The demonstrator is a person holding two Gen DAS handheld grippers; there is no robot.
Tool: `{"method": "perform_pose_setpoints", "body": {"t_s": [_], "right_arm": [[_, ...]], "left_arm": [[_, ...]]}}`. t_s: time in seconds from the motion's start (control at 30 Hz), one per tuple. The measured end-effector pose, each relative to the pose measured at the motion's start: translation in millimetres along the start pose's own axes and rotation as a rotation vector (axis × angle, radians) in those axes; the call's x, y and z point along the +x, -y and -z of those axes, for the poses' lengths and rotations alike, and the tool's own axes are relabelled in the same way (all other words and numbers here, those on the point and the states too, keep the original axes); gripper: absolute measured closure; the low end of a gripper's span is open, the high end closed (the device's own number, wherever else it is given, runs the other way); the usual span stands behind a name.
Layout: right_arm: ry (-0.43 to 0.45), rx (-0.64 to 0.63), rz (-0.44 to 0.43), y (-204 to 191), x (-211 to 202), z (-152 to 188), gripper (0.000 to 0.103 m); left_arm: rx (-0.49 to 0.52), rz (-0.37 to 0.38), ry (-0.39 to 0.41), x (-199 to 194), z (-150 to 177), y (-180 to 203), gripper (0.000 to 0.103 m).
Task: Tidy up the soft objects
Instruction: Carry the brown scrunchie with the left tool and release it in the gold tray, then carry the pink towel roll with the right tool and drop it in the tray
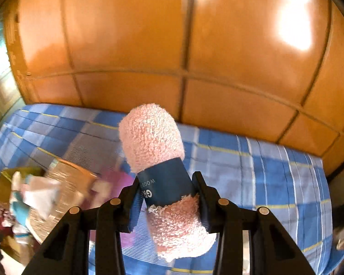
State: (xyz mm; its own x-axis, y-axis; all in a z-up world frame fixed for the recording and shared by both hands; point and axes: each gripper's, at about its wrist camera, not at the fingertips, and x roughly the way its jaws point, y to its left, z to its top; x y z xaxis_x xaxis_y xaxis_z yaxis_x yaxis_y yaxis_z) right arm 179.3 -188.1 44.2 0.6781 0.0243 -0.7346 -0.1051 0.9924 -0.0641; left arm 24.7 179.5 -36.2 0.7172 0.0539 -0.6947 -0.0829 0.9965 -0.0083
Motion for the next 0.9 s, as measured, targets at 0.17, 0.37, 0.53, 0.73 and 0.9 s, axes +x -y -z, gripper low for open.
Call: {"method": "perform_pose_setpoints", "body": {"t_s": [0.17,0.37,0.53,0.73,0.9], "right_arm": [[0.07,-0.094,-0.107,-51,-22,-15,0.062],[0.097,-0.197,-0.251,-113,-37,-8,0.062],[0.07,-0.277,-0.357,-164,-38,13,0.062],[-0.014,-0.318,-0.468,-208,-21,49,0.062],[-0.106,-0.295,-0.583,-237,-8,80,0.062]], "left_arm": [[0.0,-0.025,-0.004,1,1,-1,0.015],[-0.017,-0.04,-0.006,2,1,-7,0.015],[-0.039,-0.063,0.007,0,-2,-16,0.015],[-0.101,-0.115,0.025,-2,-6,-38,0.015],[-0.178,-0.174,0.034,-3,-8,-67,0.015]]}}
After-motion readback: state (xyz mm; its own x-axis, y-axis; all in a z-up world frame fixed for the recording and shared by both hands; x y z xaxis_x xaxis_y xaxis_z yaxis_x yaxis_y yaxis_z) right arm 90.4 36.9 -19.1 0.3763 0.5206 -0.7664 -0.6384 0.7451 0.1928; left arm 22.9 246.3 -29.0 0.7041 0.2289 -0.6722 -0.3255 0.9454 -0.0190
